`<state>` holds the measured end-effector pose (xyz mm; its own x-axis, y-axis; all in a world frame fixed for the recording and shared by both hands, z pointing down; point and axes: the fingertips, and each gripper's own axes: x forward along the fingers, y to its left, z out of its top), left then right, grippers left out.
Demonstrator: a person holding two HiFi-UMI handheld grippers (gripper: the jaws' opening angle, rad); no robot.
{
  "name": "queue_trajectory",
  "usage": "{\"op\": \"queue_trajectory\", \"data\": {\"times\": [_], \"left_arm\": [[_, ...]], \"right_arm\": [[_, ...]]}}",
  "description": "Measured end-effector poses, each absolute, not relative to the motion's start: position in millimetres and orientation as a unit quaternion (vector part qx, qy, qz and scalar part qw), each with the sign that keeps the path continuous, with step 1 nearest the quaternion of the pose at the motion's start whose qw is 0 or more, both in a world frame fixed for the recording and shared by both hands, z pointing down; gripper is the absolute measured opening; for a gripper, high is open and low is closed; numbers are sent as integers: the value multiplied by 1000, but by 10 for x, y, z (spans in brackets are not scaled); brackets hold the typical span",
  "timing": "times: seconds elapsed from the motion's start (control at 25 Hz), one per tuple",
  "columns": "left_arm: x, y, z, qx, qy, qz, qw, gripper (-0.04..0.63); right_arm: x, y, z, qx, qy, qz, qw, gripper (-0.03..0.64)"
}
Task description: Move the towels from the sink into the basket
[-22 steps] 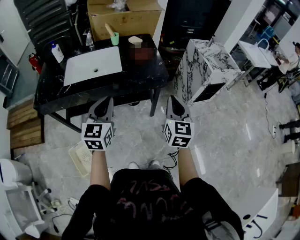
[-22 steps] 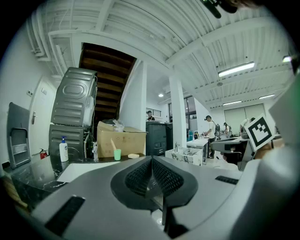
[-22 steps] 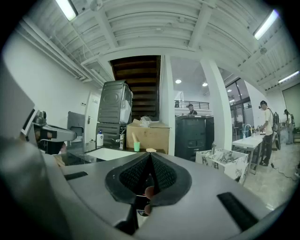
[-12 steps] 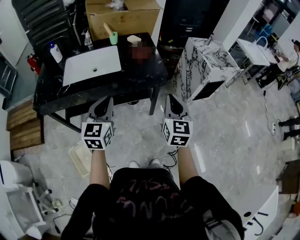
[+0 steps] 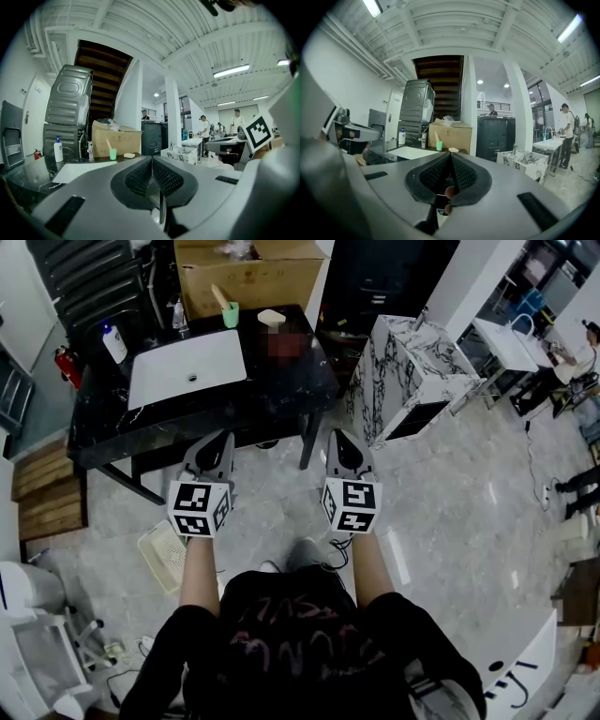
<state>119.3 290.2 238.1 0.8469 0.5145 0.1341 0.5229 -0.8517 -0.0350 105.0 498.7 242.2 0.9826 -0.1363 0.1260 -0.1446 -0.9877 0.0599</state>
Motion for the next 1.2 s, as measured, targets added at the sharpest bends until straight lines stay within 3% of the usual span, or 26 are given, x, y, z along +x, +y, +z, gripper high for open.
{"op": "queue_trajectory", "data": {"times": [0.52, 1.2], "left_arm": [[1670, 2942, 2559, -958, -275, -71, 47, 20], [3754, 3252, 2871, -962, -241, -121, 47, 20]], "right_arm": [[1602, 5039, 2623, 995, -69, 68, 35, 15], [3870, 5347, 2926, 988, -113, 102, 30, 15]]}}
